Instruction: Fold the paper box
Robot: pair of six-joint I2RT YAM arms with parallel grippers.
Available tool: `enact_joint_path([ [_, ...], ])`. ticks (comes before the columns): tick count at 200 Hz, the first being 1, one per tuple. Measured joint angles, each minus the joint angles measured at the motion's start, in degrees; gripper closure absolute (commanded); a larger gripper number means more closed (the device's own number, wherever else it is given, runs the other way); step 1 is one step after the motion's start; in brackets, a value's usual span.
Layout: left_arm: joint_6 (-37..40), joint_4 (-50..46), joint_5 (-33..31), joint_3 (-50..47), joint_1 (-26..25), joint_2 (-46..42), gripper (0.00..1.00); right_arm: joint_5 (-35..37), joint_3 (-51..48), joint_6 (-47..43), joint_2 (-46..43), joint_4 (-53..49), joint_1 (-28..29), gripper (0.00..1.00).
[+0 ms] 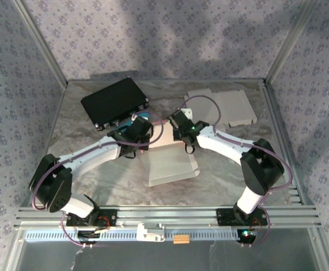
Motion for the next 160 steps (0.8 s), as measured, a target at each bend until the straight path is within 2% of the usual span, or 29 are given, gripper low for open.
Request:
enact_joint_path([
  [35,-4.81,-11.08,8.02,6.97,0.74,4.81,1.0,-3.67,3.63,7.21,2.19,-14.23,0.57,1.0],
  [68,-5.68,-18.08,13.88,10.71,1.22,9.68,1.0,-5.27,4.09,10.36,3.74,-21.38,2.49,1.0],
  [112,-5.42,-21.57,20.28,13.16,3.8,14.53,1.0,-6.67,4.02,12.57,5.99,-24.41,4.15,1.0],
  [160,-3.54,-22.93,22.38,13.16,4.07,15.65,1.0,-8.28,0.94,12.63,6.32,-21.68,4.81,1.0],
])
